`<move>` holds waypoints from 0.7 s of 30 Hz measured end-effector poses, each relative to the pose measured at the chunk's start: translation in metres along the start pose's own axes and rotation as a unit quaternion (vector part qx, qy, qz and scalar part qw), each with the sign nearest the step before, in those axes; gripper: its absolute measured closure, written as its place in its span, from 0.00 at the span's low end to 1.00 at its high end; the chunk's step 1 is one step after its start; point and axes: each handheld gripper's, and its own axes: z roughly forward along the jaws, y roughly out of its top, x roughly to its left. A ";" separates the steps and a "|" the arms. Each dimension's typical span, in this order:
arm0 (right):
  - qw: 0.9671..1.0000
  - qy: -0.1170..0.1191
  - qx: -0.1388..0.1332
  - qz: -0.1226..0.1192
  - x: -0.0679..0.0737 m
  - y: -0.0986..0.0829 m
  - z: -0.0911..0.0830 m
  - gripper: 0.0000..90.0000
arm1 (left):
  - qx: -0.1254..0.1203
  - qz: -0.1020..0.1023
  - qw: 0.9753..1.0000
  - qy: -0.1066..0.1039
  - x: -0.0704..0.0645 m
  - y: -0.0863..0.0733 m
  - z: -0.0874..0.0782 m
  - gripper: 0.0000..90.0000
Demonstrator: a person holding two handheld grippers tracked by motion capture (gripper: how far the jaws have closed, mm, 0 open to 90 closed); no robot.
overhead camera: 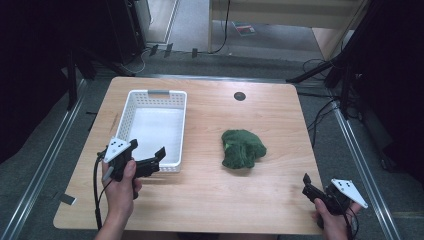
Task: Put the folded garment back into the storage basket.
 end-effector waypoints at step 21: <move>1.000 0.001 0.000 -0.002 0.000 0.000 0.000 0.06 | 0.034 0.021 0.998 -0.050 -0.067 0.003 0.052 0.00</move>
